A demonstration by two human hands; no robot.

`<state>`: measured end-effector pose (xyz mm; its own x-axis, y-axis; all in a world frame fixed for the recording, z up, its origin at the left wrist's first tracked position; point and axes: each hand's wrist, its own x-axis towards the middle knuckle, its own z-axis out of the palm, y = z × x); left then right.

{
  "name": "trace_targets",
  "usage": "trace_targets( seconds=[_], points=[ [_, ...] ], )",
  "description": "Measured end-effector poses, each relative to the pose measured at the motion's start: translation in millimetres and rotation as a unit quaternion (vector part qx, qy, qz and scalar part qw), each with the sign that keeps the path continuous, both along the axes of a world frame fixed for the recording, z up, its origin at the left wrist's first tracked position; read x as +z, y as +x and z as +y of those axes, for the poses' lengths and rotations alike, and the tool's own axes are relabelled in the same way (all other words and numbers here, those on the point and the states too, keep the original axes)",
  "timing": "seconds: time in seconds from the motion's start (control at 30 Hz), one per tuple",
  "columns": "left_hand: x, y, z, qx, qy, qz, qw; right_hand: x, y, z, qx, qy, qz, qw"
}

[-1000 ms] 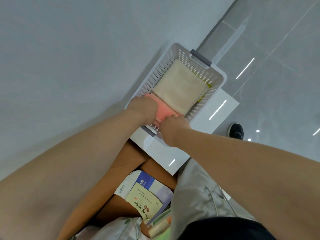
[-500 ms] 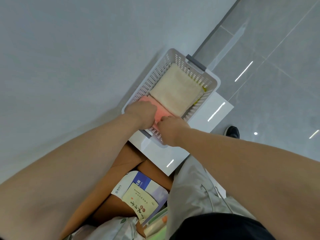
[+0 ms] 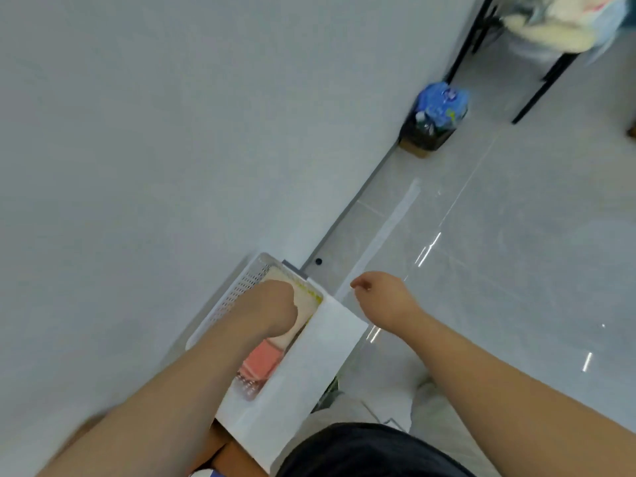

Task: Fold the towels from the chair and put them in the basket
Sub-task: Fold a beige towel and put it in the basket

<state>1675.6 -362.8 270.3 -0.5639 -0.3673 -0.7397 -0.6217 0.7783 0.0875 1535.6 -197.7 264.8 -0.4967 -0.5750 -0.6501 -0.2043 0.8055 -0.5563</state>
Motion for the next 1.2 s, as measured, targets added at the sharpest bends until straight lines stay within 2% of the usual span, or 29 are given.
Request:
trace_targets(
  seconds=[0.2,0.37,0.6,0.73,0.97,1.2],
  points=[
    [41.7,-182.1,79.4,0.038,0.003,0.126,0.991,44.2,-156.3,70.7,-0.205,-0.086,-0.039,0.974],
    [84.1,-319.4,147.7,0.135,0.031,0.209,0.968,91.3,-286.1,135.5,-0.220,-0.124,-0.056,0.966],
    [120.4,-484.4,201.2,0.271,0.107,0.306,0.907,129.2,-460.8,191.0,-0.211,-0.144,-0.037,0.966],
    [111.0,-588.6,207.2,0.302,0.149,0.321,0.885,123.6,-562.5,196.7,-0.215,-0.147,-0.032,0.965],
    [75.9,-811.4,201.2,0.306,0.222,0.320,0.869,113.1,-772.5,203.4,-0.239,-0.115,-0.003,0.964],
    [94.9,-1043.4,208.2,0.269,0.256,0.307,0.876,119.2,-977.4,221.0,-0.283,-0.090,0.015,0.955]
  ],
)
